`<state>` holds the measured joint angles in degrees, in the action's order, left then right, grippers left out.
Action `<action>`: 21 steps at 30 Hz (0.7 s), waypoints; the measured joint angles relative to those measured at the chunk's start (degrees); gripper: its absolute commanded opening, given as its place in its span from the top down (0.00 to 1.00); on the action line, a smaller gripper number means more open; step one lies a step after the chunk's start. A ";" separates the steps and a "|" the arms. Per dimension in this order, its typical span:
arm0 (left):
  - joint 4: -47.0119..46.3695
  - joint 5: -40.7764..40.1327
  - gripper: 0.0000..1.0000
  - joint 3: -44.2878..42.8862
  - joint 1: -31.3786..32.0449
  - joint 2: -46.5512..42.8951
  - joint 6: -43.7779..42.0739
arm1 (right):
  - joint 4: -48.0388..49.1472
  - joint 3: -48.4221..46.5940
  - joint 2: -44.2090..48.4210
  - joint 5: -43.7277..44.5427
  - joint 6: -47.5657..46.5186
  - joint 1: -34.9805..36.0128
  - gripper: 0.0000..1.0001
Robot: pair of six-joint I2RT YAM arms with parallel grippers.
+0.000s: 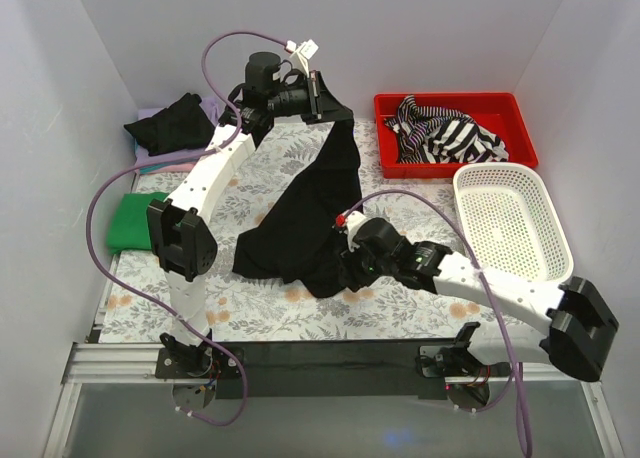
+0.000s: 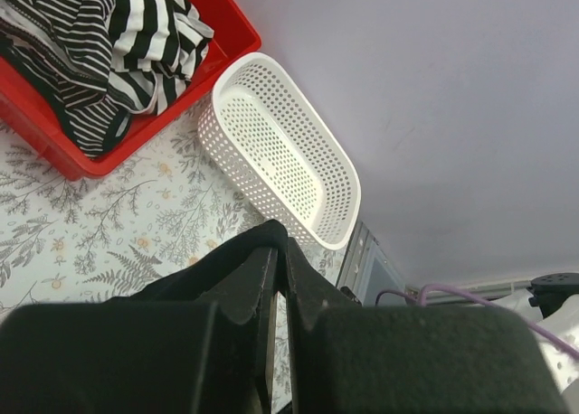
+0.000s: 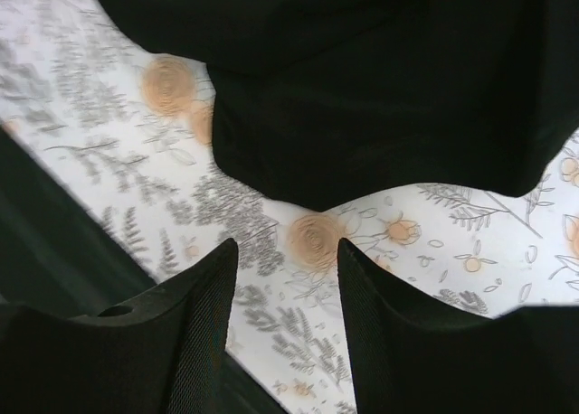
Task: Fold and stack the t-shirts
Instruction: Flatten the tshirt out
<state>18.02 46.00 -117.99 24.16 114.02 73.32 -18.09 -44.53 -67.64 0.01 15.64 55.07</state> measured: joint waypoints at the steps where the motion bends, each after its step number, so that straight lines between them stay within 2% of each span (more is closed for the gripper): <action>1: 0.20 -0.09 1.00 0.24 0.00 0.02 -0.07 | 0.63 -0.09 -1.77 1.92 -0.17 0.76 0.46; 6: 0.98 -0.22 1.00 0.37 0.00 0.02 -0.57 | 1.18 -0.74 -8.15 15.32 -1.81 2.01 0.44; 10: 1.36 -0.44 1.00 0.44 -0.04 0.02 -1.11 | 1.53 -2.91 -9.84 22.93 -4.39 1.95 0.43; 21: 1.79 -0.55 1.00 2.21 -0.48 0.00 -1.57 | 3.13 -6.21 -16.26 32.17 -9.68 1.90 0.40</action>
<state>19.81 45.45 -115.79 23.68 114.02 71.75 -14.96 -50.74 -83.90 32.18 5.96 56.97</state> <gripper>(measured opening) 0.020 0.600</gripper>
